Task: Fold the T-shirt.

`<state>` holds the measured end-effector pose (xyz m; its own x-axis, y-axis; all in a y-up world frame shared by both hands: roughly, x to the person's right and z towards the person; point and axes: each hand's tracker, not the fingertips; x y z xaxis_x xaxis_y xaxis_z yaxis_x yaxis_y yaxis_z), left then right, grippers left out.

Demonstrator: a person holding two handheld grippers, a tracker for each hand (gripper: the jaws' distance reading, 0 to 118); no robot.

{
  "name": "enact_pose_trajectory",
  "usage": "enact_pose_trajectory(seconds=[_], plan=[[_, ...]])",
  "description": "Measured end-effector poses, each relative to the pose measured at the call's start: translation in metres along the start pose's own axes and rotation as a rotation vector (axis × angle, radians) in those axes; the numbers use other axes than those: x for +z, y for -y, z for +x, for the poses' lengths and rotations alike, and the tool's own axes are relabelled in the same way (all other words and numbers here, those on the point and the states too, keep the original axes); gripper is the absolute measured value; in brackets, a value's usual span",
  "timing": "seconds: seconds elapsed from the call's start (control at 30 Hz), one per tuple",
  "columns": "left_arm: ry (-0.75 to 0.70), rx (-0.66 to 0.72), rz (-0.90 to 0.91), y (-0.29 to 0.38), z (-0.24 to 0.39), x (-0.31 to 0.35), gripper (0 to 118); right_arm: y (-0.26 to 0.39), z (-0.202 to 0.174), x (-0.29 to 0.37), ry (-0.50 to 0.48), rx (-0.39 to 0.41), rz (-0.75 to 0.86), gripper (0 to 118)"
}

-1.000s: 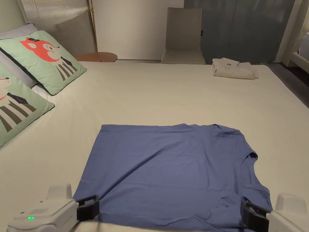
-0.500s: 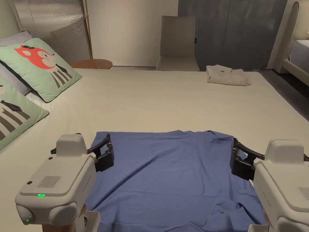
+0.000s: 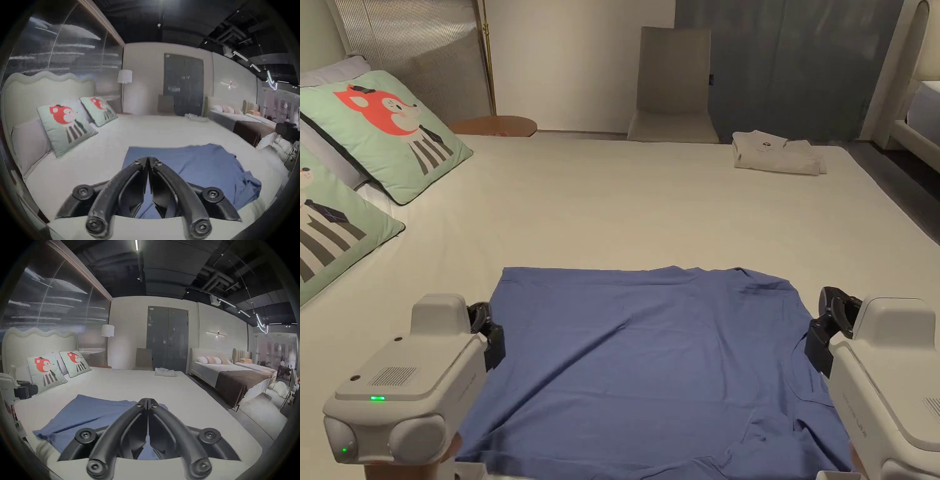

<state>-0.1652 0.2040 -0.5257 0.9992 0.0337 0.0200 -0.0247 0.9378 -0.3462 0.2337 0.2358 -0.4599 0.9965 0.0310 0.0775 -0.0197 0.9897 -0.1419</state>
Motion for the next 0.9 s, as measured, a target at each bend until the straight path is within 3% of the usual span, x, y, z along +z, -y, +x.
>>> enact_pose_trajectory(seconds=[0.3, 0.33, 0.37, 0.4, 0.43, 0.47, 0.5, 0.67, 0.7, 0.77, 0.8, 0.9], plan=[[-0.030, 0.067, -0.284, 0.057, -0.060, -0.010, 2, 0.003, -0.004, -0.002, -0.014, -0.004, -0.032, 1], [-0.043, 0.068, -0.307, 0.063, -0.064, -0.011, 11, 0.004, -0.004, -0.003, -0.016, -0.004, -0.037, 1], [-0.054, 0.064, -0.340, 0.070, -0.067, -0.011, 29, 0.007, -0.005, -0.005, -0.016, -0.005, -0.041, 1], [-0.059, 0.067, -0.364, 0.076, -0.070, -0.012, 61, 0.008, -0.005, -0.006, -0.018, -0.004, -0.046, 1], [-0.061, 0.068, -0.394, 0.082, -0.073, -0.013, 81, 0.009, -0.005, -0.007, -0.019, -0.005, -0.051, 1], [-0.062, 0.067, -0.435, 0.088, -0.074, -0.015, 95, 0.013, -0.004, -0.010, -0.020, -0.006, -0.057, 1], [-0.063, 0.072, -0.449, 0.093, -0.075, -0.015, 98, 0.016, -0.004, -0.012, -0.022, -0.007, -0.063, 1], [-0.067, 0.072, -0.500, 0.118, -0.081, -0.019, 96, 0.021, -0.004, -0.014, -0.032, -0.011, -0.088, 1], [-0.064, 0.067, -0.508, 0.121, -0.080, -0.019, 90, 0.022, -0.003, -0.014, -0.033, -0.011, -0.091, 1], [-0.057, 0.050, -0.521, 0.128, -0.077, -0.022, 66, 0.026, -0.002, -0.014, -0.032, -0.009, -0.098, 1], [-0.055, 0.037, -0.535, 0.131, -0.071, -0.021, 47, 0.027, -0.001, -0.014, -0.033, -0.011, -0.101, 1], [-0.042, 0.023, -0.525, 0.133, -0.062, -0.021, 21, 0.030, 0.002, -0.012, -0.030, -0.020, -0.113, 1]])
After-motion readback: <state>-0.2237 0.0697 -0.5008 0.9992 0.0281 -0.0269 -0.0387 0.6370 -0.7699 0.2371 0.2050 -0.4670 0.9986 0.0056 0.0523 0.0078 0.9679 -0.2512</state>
